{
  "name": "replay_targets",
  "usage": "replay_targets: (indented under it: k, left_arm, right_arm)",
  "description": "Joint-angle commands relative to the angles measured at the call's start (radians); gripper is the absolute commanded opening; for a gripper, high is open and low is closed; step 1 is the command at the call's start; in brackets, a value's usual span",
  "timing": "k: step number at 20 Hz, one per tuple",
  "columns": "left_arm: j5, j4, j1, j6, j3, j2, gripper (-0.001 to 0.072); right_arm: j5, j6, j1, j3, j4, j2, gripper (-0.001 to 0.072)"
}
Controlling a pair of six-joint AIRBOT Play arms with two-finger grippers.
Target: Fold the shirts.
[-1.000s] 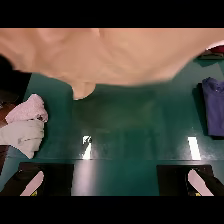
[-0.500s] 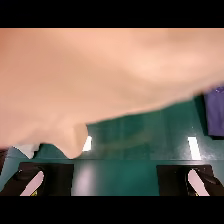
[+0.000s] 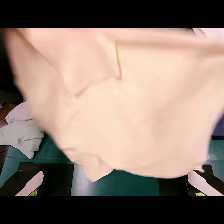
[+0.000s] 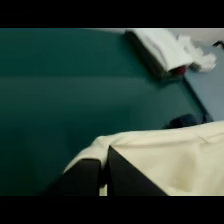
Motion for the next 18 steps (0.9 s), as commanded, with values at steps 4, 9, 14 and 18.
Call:
replay_targets:
  k: [4, 9, 14, 18]
  left_arm:
    - [0.132, -0.031, 0.001, 0.122, -0.169, -0.385, 0.0022]
    - [0.229, -0.114, 0.001, 0.239, 0.029, -0.612, 0.0022]
    - [0.185, -0.06, 0.001, 0.338, 0.124, -0.652, 0.0022]
    - [-0.069, 0.197, 0.001, 0.335, 0.117, -0.653, 0.0023]
  right_arm:
    - [-0.061, 0.014, 0.111, -0.093, -0.01, -0.43, 0.0015]
    - [-0.28, 0.094, 0.145, 0.078, -0.009, -0.59, 0.0015]
    - [-0.319, 0.104, 0.146, 0.111, -0.01, -0.592, 0.0015]
    - [-0.296, 0.104, 0.177, -0.097, -0.044, -0.497, 0.0015]
